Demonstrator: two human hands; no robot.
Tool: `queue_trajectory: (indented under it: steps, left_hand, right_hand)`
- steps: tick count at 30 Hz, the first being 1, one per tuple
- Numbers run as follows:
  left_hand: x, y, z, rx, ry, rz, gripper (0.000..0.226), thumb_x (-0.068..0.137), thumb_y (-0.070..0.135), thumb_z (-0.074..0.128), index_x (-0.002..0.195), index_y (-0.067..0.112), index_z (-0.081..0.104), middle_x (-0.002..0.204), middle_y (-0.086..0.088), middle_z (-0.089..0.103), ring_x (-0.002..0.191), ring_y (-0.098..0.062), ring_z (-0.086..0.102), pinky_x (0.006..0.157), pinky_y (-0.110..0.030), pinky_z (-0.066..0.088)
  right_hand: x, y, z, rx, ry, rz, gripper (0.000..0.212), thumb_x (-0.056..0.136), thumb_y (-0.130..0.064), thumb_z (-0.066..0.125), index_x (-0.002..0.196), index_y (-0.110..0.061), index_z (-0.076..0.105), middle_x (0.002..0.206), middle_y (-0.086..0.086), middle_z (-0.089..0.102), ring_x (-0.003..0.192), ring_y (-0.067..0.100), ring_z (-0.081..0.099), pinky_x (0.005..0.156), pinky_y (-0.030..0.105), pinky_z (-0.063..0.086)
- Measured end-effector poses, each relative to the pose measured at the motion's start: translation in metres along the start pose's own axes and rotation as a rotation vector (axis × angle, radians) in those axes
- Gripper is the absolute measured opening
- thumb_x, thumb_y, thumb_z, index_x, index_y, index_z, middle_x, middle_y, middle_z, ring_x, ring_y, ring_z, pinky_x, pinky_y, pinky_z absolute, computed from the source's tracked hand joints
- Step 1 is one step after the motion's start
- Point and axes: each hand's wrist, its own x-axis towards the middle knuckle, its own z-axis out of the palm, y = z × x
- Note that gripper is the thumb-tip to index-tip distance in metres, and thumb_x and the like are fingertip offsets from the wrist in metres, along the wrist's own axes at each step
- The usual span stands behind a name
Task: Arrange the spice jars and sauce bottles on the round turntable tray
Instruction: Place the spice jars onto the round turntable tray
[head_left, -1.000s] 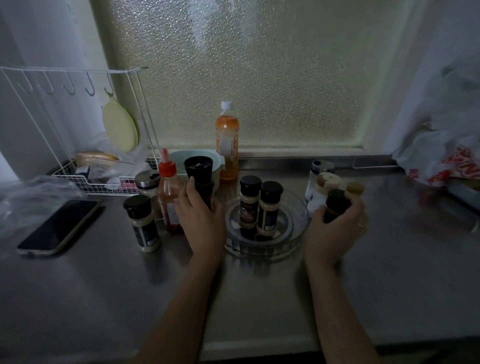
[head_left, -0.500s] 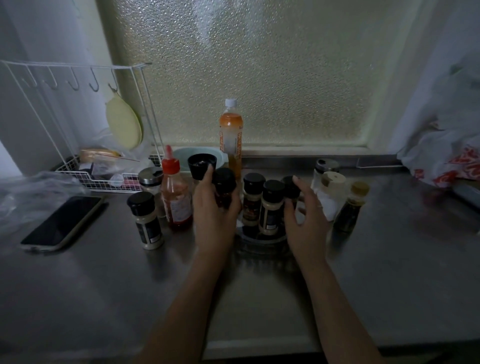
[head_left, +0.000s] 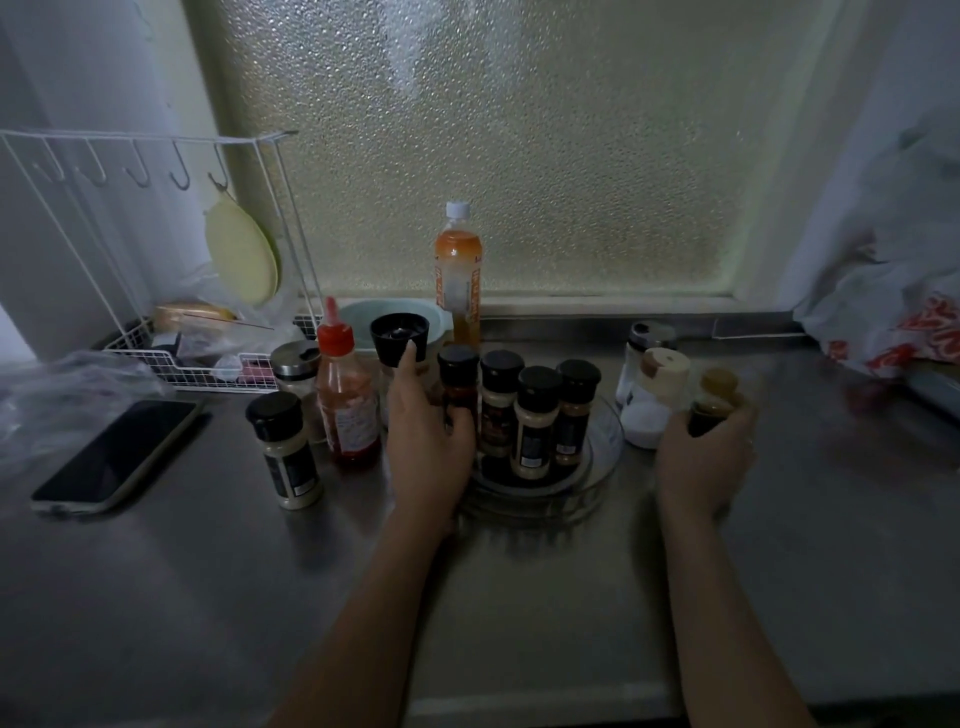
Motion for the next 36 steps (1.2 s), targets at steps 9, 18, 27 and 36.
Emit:
queue_trajectory:
  steps: [9,18,27,36]
  left_hand:
    - [0.005,0.005,-0.017,0.175,0.551,0.185,0.044,0.062,-0.01,0.052,0.101,0.01,0.043,0.095,-0.025,0.056,0.091,-0.026,0.04,0.078,-0.032,0.03]
    - [0.02,-0.025,-0.035,0.444,0.804,-0.12,0.052,0.082,0.029,0.065,0.126,0.008,0.045,0.13,-0.018,0.051,0.124,-0.03,0.04,0.107,-0.051,0.027]
    - [0.023,-0.025,-0.044,0.033,0.721,-0.313,0.06,0.083,0.011,0.058,0.138,0.005,0.034,0.135,-0.016,0.048,0.126,-0.031,0.045,0.105,-0.034,0.034]
    - [-0.009,0.032,-0.019,-0.215,0.035,0.074,0.061,0.079,0.011,0.07,0.125,0.032,0.036,0.115,0.024,0.043,0.114,0.003,0.045,0.1,-0.025,0.045]
  right_hand:
    - [-0.033,-0.031,-0.009,0.385,-0.052,-0.282,0.043,0.088,-0.015,0.065,0.127,-0.009,0.05,0.111,-0.024,0.055,0.102,-0.019,0.053,0.092,0.009,0.045]
    - [-0.045,-0.033,0.003,0.202,-0.448,-0.355,0.032,0.09,-0.014,0.062,0.121,-0.007,0.058,0.094,-0.025,0.047,0.091,-0.011,0.049,0.085,0.007,0.045]
    - [-0.046,-0.032,0.002,0.291,-0.474,-0.255,0.035,0.096,-0.022,0.053,0.13,-0.014,0.052,0.1,-0.03,0.046,0.106,0.002,0.052,0.095,0.018,0.041]
    - [-0.041,-0.023,0.006,0.305,-0.355,-0.253,0.041,0.099,-0.02,0.046,0.139,-0.011,0.042,0.138,0.005,0.05,0.122,0.01,0.048,0.095,0.005,0.033]
